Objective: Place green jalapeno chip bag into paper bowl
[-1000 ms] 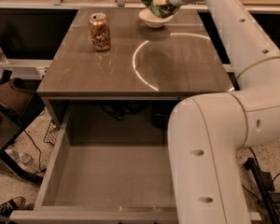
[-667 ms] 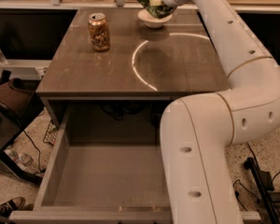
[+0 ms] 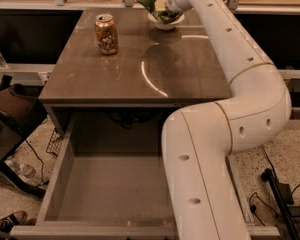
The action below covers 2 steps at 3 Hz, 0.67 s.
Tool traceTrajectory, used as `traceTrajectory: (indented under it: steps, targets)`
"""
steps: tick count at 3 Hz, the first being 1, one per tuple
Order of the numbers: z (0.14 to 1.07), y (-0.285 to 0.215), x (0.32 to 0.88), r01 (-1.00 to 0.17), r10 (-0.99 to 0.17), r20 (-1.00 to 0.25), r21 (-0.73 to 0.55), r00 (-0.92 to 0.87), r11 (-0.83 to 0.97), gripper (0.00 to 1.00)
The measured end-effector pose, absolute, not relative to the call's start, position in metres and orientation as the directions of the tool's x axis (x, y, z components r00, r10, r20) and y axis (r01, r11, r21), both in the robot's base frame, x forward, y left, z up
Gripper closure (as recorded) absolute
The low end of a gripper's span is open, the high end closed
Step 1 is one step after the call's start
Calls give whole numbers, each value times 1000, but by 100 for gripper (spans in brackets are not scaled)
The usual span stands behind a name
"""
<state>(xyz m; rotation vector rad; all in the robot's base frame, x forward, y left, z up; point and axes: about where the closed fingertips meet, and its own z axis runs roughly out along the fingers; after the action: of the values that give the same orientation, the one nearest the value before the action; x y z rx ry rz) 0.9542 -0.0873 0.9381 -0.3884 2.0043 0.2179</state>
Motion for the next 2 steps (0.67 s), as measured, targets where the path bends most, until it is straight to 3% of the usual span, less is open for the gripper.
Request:
traceTrajectory:
  steps: [2]
  targets:
    - [922,-92,966,-315,-163,-889,-22,-428,949,100]
